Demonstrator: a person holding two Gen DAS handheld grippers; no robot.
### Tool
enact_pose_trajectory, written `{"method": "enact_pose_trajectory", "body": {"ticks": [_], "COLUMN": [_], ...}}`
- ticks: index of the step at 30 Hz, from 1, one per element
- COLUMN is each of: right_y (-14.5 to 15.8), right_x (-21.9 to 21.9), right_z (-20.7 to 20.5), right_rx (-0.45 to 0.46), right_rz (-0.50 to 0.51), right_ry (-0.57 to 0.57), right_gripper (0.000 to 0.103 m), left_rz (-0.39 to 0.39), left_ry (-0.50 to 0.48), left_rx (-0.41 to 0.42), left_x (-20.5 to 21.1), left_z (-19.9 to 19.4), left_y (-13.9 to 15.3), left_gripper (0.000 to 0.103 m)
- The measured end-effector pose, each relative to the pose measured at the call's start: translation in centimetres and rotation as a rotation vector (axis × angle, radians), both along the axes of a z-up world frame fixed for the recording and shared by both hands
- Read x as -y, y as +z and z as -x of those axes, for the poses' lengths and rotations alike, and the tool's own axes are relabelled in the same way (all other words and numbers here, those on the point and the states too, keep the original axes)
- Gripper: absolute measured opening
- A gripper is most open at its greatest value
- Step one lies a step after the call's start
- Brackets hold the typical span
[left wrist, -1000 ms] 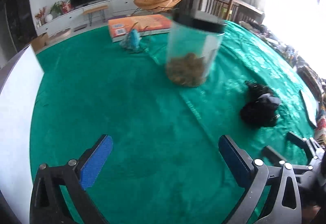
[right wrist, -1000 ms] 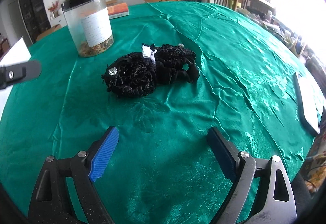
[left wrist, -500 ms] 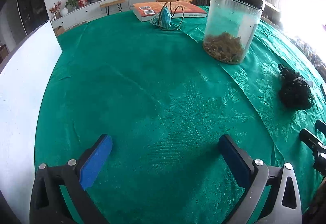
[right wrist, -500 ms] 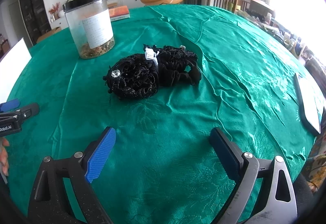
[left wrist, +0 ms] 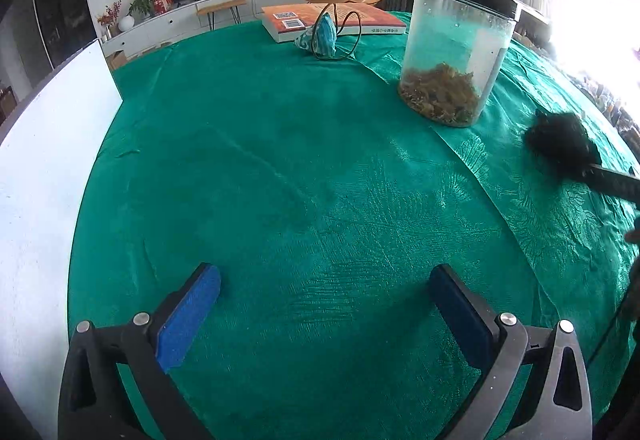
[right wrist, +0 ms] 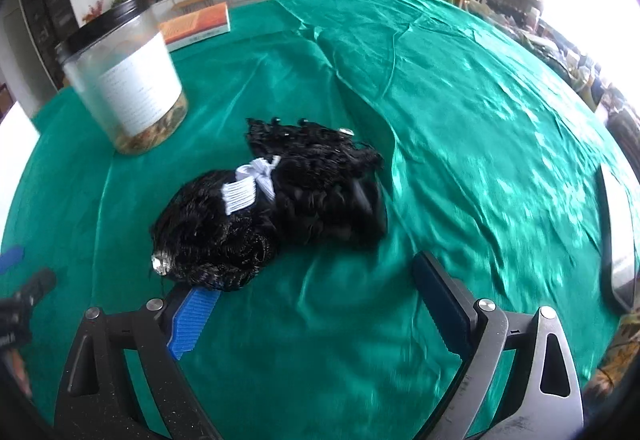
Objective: Organize soft objects
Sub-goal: 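Position the right gripper over the black lace bundle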
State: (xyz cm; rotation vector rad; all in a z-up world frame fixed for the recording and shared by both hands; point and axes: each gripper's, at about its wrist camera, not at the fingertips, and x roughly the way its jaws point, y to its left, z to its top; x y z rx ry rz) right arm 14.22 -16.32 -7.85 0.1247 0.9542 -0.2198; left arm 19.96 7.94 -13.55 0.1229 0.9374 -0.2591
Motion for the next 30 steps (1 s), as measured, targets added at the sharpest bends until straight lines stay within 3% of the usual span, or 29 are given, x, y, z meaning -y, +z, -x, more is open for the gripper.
{"method": "enact_pose_trajectory", "body": {"ticks": [3, 6, 9, 13, 30], "right_y": [0.3, 0.6, 0.4, -0.3, -0.6], "right_x": [1.8, 2.1, 0.3, -2.1, -2.0], "right_z": [-1.2, 1.5, 3.1, 3.0, 2.8], "right_rx": [0.018, 0.060, 0.041, 0.014, 0.027], "right_rz": [-0.076, -0.182, -0.134, 0.023, 0.012], "right_ry": [-0.007, -0.006, 0.037, 0.084, 0.078], "right_gripper": [0.095, 0.094, 0.094, 0.095, 0.096], "left_rz": [0.000, 0.001, 0.000, -0.001, -0.003], "left_ry": [0.000, 0.001, 0.002, 0.002, 0.004], "left_rx": [0.000, 0.000, 0.000, 0.001, 0.001], "left_x": [0.0, 0.0, 0.0, 0.0, 0.0], "left_z": [0.0, 0.0, -0.1, -0.1, -0.1], "left_y": [0.0, 0.0, 0.0, 0.0, 0.0], "left_gripper": [0.103, 0.103, 0.103, 0.103, 0.103]}}
